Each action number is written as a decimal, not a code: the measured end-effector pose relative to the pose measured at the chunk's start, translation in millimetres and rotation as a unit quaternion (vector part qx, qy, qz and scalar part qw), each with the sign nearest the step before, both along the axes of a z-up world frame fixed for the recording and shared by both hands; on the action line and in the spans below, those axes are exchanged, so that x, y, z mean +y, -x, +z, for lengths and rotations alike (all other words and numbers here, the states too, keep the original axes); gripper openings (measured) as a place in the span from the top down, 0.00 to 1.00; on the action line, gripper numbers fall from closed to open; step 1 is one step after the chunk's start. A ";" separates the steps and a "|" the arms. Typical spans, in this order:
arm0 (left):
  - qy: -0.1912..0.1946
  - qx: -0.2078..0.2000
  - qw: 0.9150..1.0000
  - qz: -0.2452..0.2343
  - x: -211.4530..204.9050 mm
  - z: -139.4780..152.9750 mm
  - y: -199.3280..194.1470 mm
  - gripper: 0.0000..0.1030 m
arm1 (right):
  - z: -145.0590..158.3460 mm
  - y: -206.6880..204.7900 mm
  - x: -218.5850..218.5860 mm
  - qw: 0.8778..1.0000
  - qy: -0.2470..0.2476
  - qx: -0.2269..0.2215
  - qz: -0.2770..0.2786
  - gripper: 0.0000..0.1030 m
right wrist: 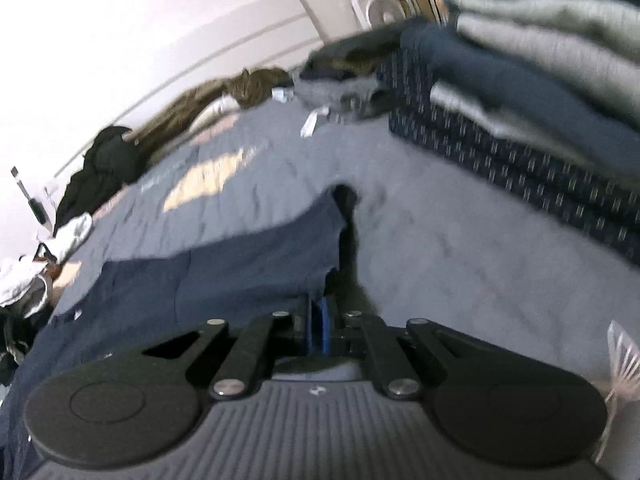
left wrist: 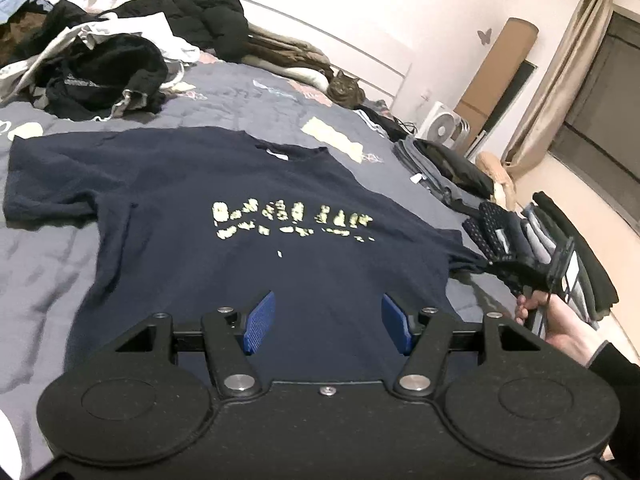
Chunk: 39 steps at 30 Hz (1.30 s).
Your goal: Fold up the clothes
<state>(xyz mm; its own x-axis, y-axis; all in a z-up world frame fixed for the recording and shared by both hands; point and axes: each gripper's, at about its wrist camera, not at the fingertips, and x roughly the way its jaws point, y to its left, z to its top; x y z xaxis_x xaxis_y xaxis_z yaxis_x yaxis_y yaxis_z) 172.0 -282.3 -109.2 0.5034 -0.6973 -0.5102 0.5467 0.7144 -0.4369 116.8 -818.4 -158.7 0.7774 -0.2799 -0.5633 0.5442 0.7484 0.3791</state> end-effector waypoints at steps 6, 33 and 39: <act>-0.028 0.009 1.000 0.000 1.2 -3.9 -5.0 0.43 | -17.4 -8.0 3.8 0.996 0.039 0.079 0.032 0.90; -0.202 -0.018 0.979 0.021 102.2 0.0 142.6 0.31 | 67.3 211.2 187.2 0.978 0.095 0.103 0.157 0.56; -0.278 -0.126 0.947 -0.097 57.9 -19.3 203.6 0.31 | 61.2 238.3 198.6 0.984 0.099 0.080 0.125 0.55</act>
